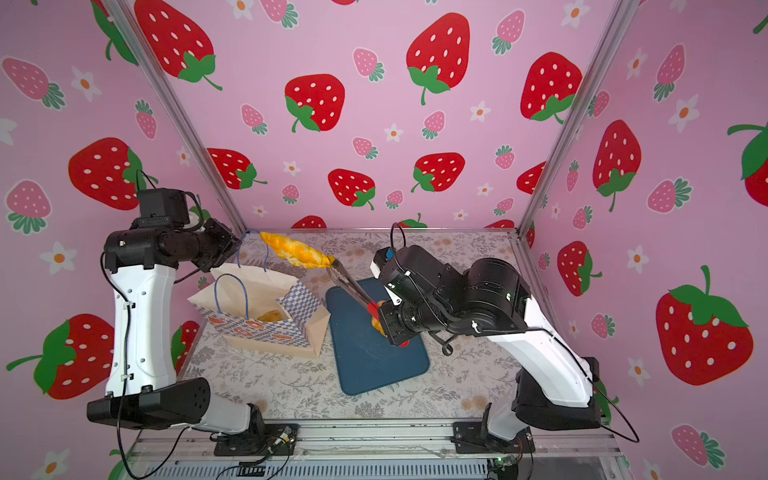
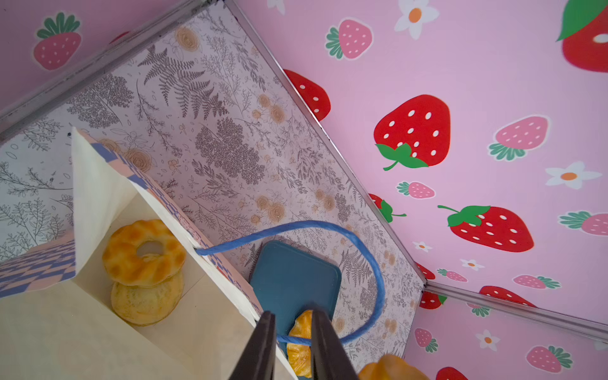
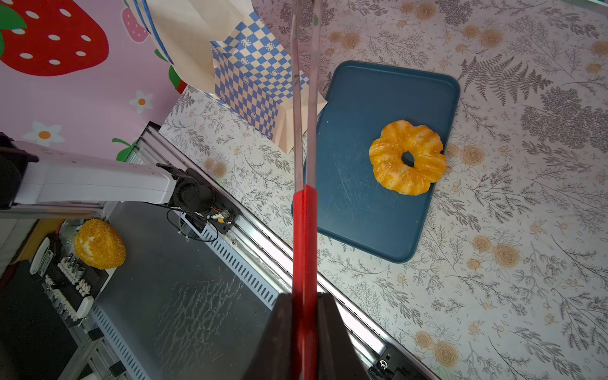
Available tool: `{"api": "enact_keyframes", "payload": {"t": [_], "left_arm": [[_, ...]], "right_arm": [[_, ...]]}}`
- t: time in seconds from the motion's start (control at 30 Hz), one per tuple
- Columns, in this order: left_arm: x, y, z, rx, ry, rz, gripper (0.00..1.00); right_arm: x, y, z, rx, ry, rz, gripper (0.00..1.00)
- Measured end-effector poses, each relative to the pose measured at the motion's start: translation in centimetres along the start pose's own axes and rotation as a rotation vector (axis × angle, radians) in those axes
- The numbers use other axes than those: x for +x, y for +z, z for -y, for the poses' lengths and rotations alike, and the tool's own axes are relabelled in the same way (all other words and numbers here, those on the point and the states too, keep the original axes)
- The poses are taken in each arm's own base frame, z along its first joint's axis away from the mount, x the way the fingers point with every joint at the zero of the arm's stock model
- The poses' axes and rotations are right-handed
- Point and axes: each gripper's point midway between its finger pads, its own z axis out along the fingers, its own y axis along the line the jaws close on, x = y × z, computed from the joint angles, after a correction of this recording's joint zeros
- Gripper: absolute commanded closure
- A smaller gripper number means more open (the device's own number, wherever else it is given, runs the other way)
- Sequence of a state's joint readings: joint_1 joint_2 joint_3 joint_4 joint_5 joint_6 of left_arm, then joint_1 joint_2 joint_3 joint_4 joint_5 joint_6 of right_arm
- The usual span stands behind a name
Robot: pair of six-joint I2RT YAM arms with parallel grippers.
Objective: Pack bread into a paper bag
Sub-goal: Place the fake bread in the paper bag.
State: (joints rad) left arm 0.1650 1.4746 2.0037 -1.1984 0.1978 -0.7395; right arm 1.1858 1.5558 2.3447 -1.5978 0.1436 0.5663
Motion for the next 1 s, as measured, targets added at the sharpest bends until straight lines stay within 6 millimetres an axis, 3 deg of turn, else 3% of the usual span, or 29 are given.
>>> {"api": "enact_keyframes", "payload": {"t": [0.37, 0.63, 1.0], "left_arm": [[-1.7, -3.0, 0.6, 0.027, -0.008, 0.14, 0.72], [-2.0, -7.1, 0.9, 0.074, -0.019, 0.25, 0.71], [-1.8, -12.4, 1.5, 0.147, -0.024, 0.358, 0.7]], "right_arm": [[1.0, -0.7, -1.8, -0.05, -0.085, -0.005, 1.0], [1.6, -0.9, -2.9, -0.079, -0.163, -0.013, 1.0], [0.4, 2.9, -4.3, -0.045, -0.254, -0.062, 1.0]]}}
